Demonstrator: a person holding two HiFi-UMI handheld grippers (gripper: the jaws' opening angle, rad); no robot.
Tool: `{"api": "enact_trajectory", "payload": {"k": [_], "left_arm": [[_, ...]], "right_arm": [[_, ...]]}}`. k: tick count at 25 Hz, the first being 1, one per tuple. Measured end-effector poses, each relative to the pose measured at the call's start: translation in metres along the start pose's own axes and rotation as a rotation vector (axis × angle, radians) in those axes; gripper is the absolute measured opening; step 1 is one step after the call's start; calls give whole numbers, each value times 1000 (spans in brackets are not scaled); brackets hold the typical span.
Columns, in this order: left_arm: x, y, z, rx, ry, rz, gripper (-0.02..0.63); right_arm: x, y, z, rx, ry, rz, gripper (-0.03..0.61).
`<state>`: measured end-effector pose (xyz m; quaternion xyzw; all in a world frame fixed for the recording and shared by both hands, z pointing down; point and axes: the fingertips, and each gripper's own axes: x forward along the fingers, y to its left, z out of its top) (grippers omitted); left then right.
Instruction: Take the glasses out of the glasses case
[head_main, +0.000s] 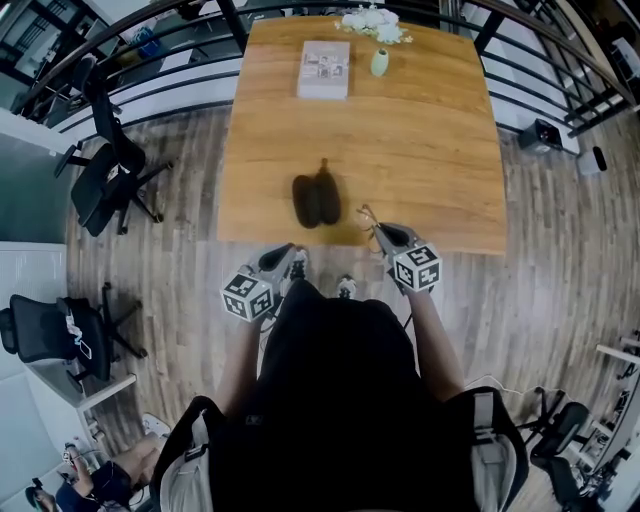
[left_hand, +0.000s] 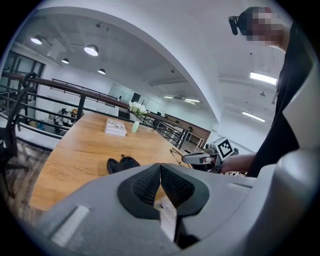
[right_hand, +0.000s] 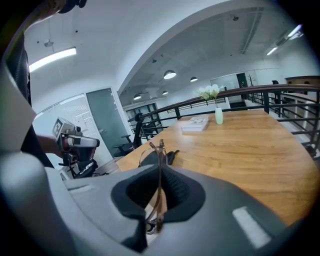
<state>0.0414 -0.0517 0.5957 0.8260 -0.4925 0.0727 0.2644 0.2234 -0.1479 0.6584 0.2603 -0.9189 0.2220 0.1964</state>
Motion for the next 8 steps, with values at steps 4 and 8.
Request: {"api": "enact_trajectory", "payload": {"k": [4, 8], "left_arm": [[-7, -11, -10, -6, 0, 8, 11], [-13, -22, -20, -9, -5, 14, 11]], "right_arm": [[-8, 7, -9, -3, 4, 12, 18], [-18, 12, -22, -3, 9, 16, 18]]}}
